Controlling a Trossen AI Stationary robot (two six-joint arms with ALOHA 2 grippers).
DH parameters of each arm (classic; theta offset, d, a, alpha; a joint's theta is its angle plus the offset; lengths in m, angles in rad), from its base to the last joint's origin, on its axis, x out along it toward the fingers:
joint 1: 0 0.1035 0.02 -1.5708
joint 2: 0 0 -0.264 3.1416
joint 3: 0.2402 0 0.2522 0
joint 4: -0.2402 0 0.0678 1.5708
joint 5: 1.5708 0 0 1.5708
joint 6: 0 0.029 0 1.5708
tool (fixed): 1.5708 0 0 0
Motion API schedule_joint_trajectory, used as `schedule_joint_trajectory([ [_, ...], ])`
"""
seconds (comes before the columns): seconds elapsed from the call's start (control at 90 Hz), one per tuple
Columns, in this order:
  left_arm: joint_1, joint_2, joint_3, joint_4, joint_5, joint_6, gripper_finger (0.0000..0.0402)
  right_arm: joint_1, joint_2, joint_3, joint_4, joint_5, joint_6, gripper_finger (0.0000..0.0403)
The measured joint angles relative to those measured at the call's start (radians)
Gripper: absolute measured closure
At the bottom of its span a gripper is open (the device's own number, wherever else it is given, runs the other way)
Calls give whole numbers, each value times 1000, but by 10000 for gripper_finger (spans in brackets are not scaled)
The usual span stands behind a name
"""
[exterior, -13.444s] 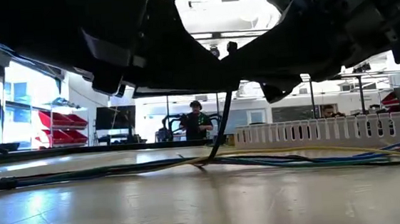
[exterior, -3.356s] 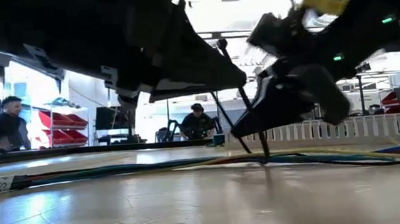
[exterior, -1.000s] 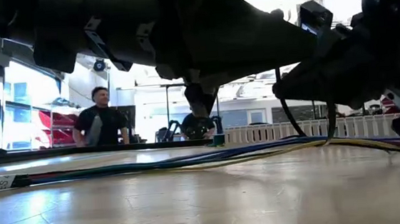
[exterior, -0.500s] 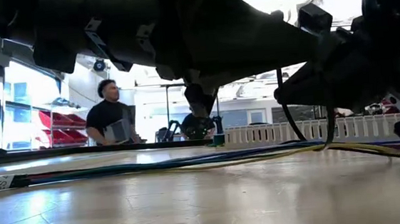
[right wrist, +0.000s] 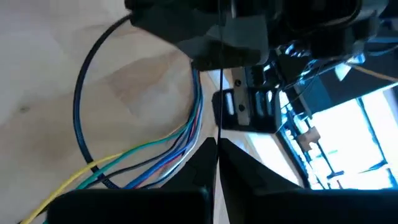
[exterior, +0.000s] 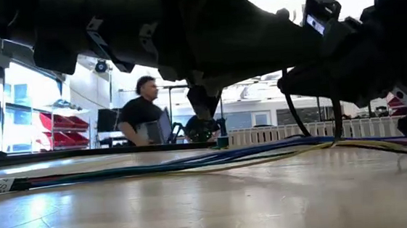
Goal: Ziptie cables
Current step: Wrap the cable using zip tie
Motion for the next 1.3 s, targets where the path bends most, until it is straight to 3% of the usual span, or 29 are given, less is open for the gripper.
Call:
schedule_joint_trajectory([
  [0.578,34,0,0,0,65,-118,402,34,0,59,-45,5,-240,403],
  [1.3,66,13,-1,-2,106,-186,402,36,0,59,-118,-1,-381,402],
])
